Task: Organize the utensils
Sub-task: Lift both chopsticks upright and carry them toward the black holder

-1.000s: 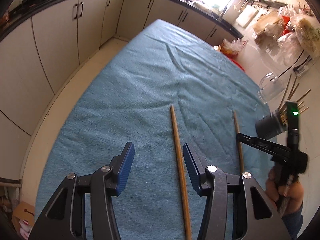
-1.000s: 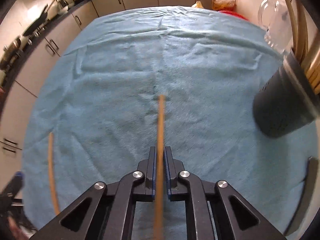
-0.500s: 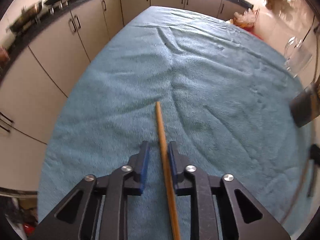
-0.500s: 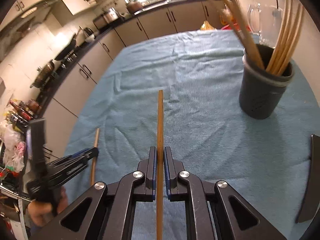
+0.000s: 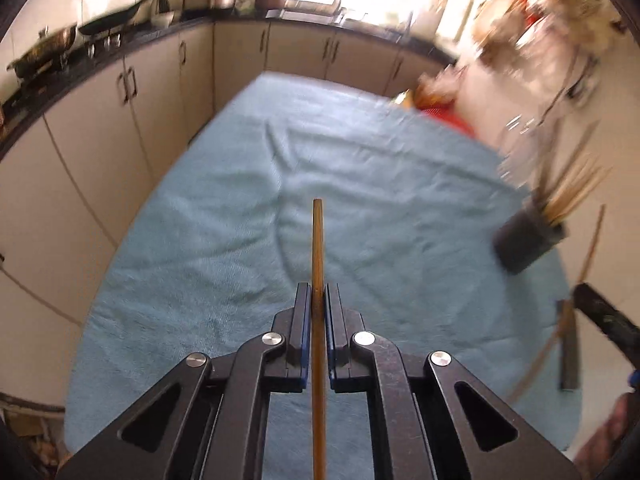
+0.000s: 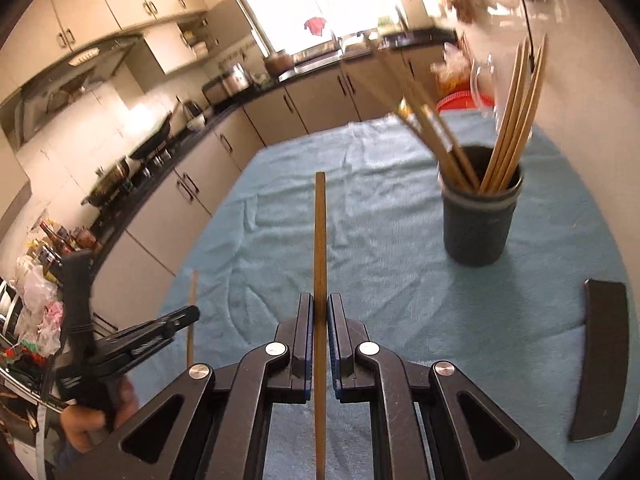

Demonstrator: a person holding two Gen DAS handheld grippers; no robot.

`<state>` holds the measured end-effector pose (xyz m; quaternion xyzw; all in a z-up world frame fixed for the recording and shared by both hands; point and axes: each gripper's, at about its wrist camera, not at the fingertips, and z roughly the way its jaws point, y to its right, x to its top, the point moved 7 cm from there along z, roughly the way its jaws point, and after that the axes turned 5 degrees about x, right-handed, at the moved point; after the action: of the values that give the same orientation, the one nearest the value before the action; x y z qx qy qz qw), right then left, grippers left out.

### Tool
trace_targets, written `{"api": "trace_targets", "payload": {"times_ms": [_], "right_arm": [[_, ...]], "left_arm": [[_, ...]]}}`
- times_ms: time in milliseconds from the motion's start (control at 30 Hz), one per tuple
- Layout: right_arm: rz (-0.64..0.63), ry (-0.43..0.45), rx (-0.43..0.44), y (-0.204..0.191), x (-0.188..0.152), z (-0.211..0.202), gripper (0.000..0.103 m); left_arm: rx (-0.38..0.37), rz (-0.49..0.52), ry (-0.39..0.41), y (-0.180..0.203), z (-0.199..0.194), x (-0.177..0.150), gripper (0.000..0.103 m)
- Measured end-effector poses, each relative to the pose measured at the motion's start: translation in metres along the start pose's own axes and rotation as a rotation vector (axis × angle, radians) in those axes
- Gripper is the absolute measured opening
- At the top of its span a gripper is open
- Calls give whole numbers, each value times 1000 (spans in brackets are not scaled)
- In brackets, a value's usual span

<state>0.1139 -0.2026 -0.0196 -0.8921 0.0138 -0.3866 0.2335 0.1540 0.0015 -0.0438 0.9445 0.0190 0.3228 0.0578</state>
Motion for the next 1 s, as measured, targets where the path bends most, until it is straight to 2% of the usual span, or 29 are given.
{"api": "trace_targets", "payload": {"times_ms": [167,367,1000], "right_arm": [[-49,87,5,-14,2,-28,8],[-81,160,-13,-23,-5,-51,8],[-65,202,-20,-20,-8,-68,8]], "left_arm": [[-45,16,107,14,-49,3,6],[-72,23,174,20,-80,1,6],[-105,42,211,35,-101,-1,6]]}}
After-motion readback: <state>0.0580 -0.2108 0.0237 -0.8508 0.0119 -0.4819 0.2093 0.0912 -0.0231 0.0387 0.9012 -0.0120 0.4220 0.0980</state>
